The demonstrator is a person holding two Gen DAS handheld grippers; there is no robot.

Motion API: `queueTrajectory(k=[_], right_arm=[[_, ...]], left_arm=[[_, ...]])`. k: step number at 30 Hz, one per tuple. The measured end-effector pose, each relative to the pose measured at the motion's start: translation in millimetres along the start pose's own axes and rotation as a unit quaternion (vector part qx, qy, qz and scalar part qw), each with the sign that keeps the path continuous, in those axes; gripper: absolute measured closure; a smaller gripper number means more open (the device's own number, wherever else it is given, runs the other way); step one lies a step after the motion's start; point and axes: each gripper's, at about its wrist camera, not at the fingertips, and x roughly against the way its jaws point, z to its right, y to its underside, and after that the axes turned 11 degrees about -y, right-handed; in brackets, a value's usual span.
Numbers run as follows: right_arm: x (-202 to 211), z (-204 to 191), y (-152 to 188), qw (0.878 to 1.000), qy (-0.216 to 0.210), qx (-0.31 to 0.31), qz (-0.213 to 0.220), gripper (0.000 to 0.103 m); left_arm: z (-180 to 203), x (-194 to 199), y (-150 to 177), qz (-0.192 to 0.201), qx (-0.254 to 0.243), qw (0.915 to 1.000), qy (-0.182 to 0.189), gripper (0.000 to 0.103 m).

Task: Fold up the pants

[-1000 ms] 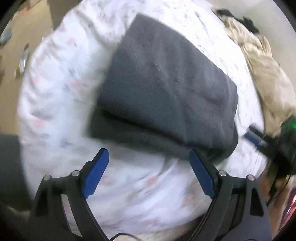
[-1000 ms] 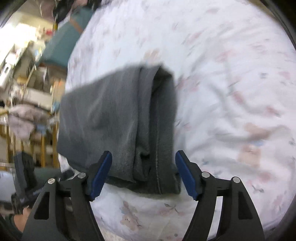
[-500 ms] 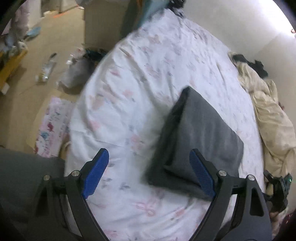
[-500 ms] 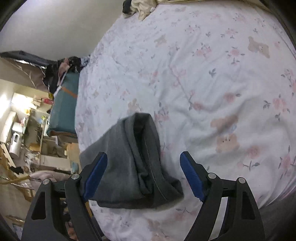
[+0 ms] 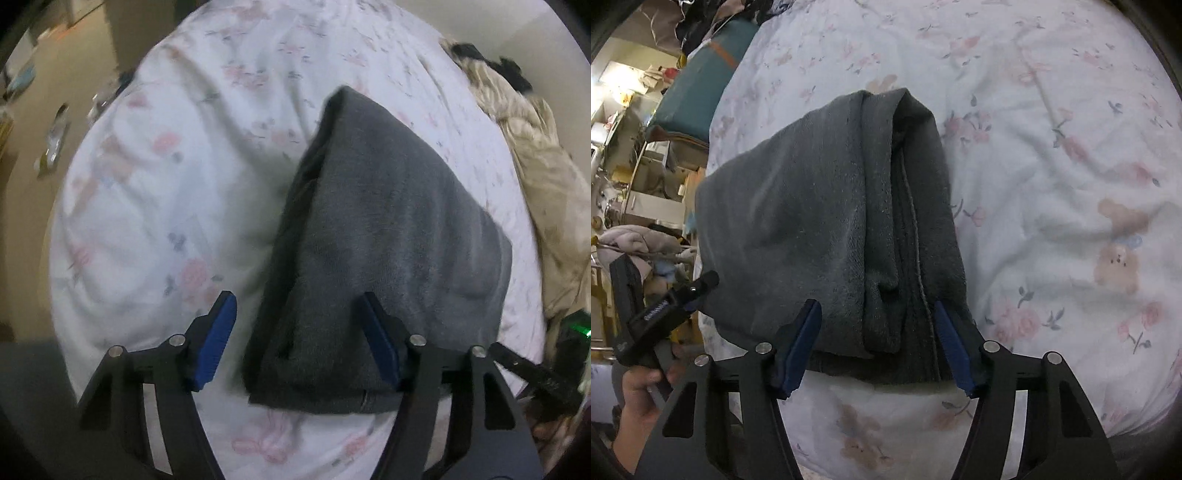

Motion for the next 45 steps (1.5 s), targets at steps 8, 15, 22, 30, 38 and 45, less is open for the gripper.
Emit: queueTrajectory(k=[8, 15, 22, 30, 38, 45], right_arm=[[3, 8, -5, 0.999, -0.019, -0.032, -0.001, 0.037], [1, 6, -4, 1.0, -0.005, -0.025, -0.005, 0.036], [2, 4, -3, 1.0, -0.007, -0.022, -0.002, 0.036], [7, 14, -4, 0.999, -0.023, -0.048, 0.003, 0.036], [22, 2, -5, 0.998, -0.048, -0.021, 0.037, 0.037], [-10, -10, 0, 0.999, -0.012, 0.02, -0.025, 0.058]], left_arm=[[-33, -9, 31, -0.035, 0.071, 0.9969, 0.003, 0.02], [-20, -39, 34, -0.097, 0.077, 0.9918, 0.031, 0.02], [15, -2, 34, -0.022, -0.031, 0.9992, 0.013, 0.079], [41, 12, 56, 0.04, -0.141, 0.9856, -0.083, 0.071], [11, 38, 39, 0.081, -0.023, 0.9951, -0.051, 0.031], [27, 4, 31, 0.026, -0.063, 0.9969, -0.041, 0.074]])
